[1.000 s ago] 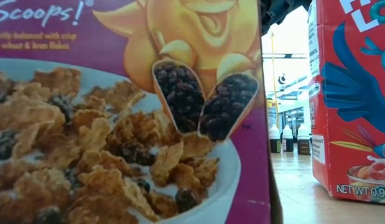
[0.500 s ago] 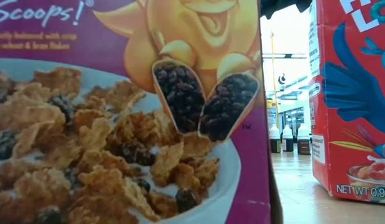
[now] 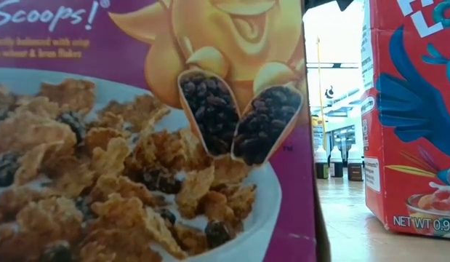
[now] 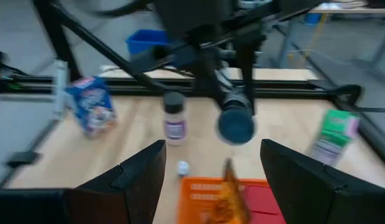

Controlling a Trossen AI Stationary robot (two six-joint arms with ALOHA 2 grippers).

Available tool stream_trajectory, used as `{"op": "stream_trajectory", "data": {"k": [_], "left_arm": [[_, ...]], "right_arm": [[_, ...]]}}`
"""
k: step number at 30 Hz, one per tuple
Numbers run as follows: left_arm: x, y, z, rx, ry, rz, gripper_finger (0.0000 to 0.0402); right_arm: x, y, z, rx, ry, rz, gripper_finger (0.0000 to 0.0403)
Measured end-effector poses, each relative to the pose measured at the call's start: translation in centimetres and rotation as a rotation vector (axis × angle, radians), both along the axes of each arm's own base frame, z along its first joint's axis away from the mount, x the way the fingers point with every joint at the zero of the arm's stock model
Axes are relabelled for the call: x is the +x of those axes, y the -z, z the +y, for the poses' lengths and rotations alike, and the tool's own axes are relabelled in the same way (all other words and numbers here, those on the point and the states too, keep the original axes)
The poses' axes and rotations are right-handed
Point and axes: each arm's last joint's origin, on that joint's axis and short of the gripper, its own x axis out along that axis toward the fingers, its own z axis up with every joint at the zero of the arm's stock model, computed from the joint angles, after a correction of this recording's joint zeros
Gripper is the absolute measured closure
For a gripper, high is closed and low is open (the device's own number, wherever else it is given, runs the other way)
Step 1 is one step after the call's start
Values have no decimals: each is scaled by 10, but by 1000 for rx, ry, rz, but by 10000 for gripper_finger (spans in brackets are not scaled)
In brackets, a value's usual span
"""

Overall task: Pick & Place Kitchen Items
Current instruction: Put the large black food coloring bottle into the red basket

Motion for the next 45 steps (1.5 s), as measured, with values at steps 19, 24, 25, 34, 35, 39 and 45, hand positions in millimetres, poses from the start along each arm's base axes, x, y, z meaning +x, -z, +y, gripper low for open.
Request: {"op": "stream_trajectory", "data": {"k": [19, 24, 25, 34, 35, 39, 45], "left_arm": [[51, -7, -11, 66, 57, -13, 314], [52, -8, -11, 61, 54, -22, 314], [52, -8, -11, 61, 54, -23, 314], [52, -8, -11, 60, 47, -28, 314], [52, -8, -11, 60, 47, -28, 314], [52, -8, -11, 61, 48, -27, 314], [52, -8, -11, 66, 19, -34, 313]], "right_arm": [[14, 19, 1, -141, 68, 42, 149], [15, 22, 1, -144, 77, 43, 149], [17, 23, 1, -144, 81, 36, 150], [17, 25, -2, -128, 109, 47, 244], [18, 25, -2, -128, 108, 45, 259], [17, 25, -2, -131, 107, 50, 264], [17, 25, -2, -129, 107, 54, 264]]}}
